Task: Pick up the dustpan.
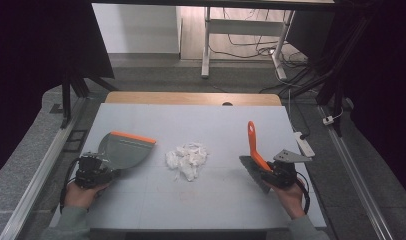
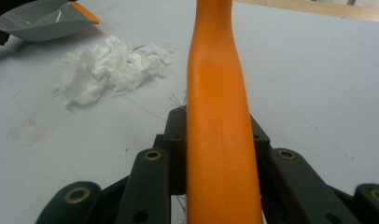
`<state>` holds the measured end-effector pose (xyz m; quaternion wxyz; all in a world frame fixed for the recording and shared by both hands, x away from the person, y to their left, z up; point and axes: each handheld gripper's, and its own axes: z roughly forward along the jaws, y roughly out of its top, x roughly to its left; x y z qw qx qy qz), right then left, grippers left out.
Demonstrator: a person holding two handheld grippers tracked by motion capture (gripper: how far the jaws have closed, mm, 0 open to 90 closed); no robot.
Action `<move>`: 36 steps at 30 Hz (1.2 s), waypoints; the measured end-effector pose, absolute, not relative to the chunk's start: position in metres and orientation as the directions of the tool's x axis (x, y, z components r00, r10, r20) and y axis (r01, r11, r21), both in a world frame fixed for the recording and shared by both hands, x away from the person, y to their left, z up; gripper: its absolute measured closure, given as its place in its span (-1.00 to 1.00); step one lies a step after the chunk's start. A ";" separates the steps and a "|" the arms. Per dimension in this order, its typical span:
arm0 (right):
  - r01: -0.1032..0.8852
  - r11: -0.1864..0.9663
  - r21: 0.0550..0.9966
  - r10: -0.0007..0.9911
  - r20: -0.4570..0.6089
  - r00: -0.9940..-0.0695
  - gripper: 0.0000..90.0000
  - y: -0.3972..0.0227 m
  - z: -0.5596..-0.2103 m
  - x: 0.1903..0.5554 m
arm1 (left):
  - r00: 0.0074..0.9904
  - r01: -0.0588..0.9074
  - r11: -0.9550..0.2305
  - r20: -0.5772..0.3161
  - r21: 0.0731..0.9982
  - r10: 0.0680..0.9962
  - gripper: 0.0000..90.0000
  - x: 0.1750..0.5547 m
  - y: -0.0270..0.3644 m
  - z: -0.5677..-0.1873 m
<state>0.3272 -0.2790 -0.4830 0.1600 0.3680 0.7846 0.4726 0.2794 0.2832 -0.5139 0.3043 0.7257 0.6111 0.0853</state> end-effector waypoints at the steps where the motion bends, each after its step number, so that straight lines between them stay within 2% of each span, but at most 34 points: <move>1: 0.427 0.281 0.860 0.730 0.098 -0.677 0.56 -0.279 -0.483 0.327 | 0.244 0.829 -0.071 -0.246 0.554 0.938 0.36 0.279 0.284 -0.513; 16: 0.421 0.271 0.865 0.732 0.099 -0.674 0.56 -0.281 -0.481 0.327 | 0.316 0.751 -0.080 -0.249 0.656 0.916 0.36 0.271 0.296 -0.501; 36: 0.418 0.263 0.869 0.737 0.099 -0.668 0.56 -0.283 -0.479 0.327 | 0.431 0.675 -0.147 -0.224 0.723 0.874 0.36 0.264 0.301 -0.490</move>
